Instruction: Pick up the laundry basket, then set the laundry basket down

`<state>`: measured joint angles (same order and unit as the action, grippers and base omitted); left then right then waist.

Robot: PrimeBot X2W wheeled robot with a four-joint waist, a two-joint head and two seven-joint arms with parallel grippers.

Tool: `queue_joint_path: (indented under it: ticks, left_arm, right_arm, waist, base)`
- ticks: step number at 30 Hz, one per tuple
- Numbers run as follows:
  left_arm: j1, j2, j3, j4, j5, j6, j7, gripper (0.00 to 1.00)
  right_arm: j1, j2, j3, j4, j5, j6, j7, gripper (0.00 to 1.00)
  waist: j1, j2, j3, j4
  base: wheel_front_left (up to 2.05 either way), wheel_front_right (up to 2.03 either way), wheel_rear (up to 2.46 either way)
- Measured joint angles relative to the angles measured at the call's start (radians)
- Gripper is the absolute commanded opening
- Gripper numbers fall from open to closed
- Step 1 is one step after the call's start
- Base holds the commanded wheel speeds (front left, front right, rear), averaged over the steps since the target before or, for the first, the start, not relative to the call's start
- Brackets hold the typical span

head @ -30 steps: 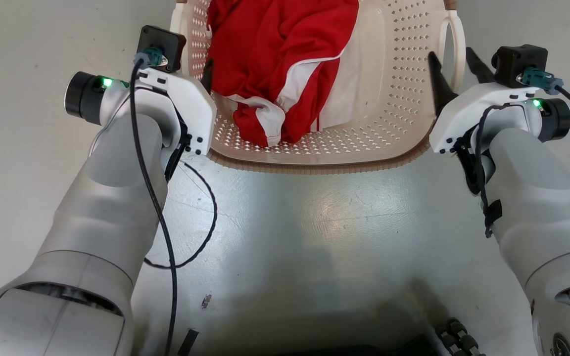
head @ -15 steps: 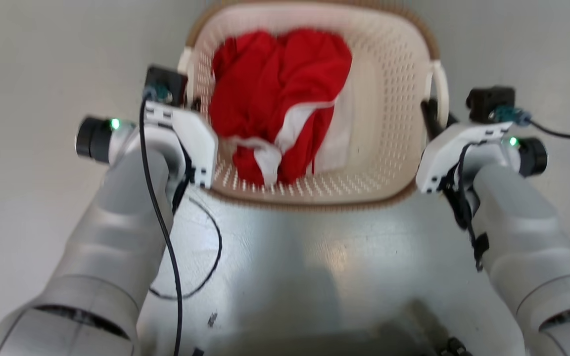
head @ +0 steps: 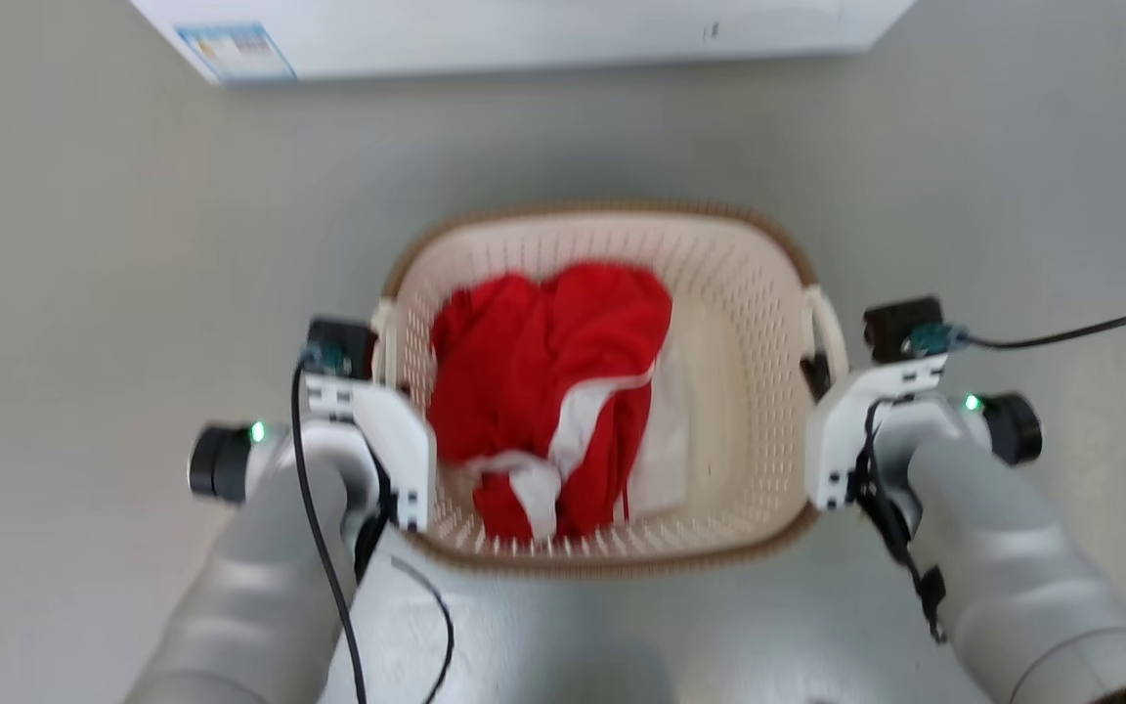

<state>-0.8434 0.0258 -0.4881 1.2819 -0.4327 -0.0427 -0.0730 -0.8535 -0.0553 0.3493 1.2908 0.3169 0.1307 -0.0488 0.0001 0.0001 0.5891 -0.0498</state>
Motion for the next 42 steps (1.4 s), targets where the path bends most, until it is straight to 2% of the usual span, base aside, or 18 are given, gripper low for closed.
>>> queue_joint_path:
  ticks: [3, 11, 21, 28, 33, 37, 42]
  left_arm:
    - [0.037, 0.000, -0.016, 0.001, -0.016, 0.000, 0.003, 0.00]
    - [0.220, 0.004, -0.079, 0.009, -0.083, -0.002, 0.028, 0.00]
    - [0.378, 0.008, -0.152, 0.009, -0.150, -0.002, 0.052, 0.00]
    - [0.451, 0.011, -0.198, -0.003, -0.194, -0.002, 0.052, 0.00]
    - [0.462, 0.015, -0.227, -0.013, -0.220, 0.001, 0.052, 0.00]
    - [0.463, 0.022, -0.255, -0.068, -0.266, 0.041, 0.119, 0.00]
    - [0.465, 0.023, -0.293, -0.102, -0.296, 0.080, 0.141, 0.00]
  right_arm:
    - [0.030, 0.000, 0.023, -0.008, 0.018, 0.000, 0.022, 0.00]
    - [0.191, -0.001, 0.154, -0.065, 0.115, -0.007, 0.135, 0.00]
    - [0.326, -0.003, 0.269, -0.099, 0.169, -0.008, 0.203, 0.00]
    - [0.384, -0.006, 0.308, -0.106, 0.184, -0.008, 0.220, 0.00]
    - [0.387, -0.007, 0.330, -0.110, 0.203, -0.009, 0.226, 0.00]
    - [0.394, -0.014, 0.336, -0.109, 0.212, -0.009, 0.234, 0.00]
    - [0.401, -0.020, 0.339, -0.103, 0.219, -0.016, 0.234, 0.00]
  waist:
    - [0.0000, 0.0000, -0.043, 0.002]
    - [0.0000, 0.0000, -0.255, -0.003]
    - [0.0000, 0.0000, -0.479, -0.024]
    - [-0.0001, 0.0000, -0.576, -0.030]
    - [-0.0001, 0.0000, -0.602, -0.036]
    - [-0.0001, 0.0000, -0.619, -0.039]
    - [-0.0001, 0.0000, -0.627, -0.045]
  base:
    - [0.00, 0.00, 0.00]
    - [0.00, 0.00, 0.00]
    - [0.00, 0.00, 0.00]
    - [0.00, 0.00, 0.00]
    - [0.00, 0.00, 0.00]
    - [0.00, 0.00, 0.00]
    - [0.00, 0.00, 0.00]
